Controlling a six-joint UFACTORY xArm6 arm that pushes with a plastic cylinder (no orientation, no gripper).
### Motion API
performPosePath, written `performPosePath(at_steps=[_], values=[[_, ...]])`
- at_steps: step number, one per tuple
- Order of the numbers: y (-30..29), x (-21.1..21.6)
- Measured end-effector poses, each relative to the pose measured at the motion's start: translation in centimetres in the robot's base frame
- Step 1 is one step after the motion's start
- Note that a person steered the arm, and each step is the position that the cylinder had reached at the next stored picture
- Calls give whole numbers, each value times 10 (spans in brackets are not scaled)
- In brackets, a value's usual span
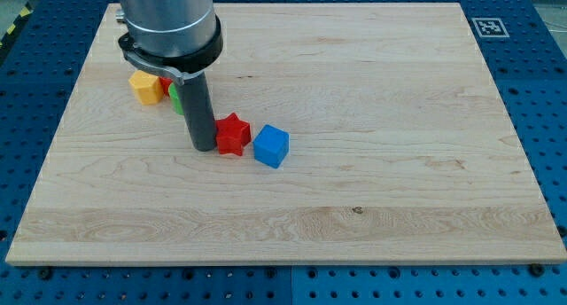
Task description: Place green circle top left to the red star
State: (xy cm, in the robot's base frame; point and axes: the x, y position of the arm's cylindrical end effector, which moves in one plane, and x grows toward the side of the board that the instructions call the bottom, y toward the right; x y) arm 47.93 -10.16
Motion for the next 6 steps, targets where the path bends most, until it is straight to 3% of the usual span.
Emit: performPosePath(at_steps=[1, 3, 4, 6], values=[[21, 0], [-50, -36], [-59, -69], [-4, -74]])
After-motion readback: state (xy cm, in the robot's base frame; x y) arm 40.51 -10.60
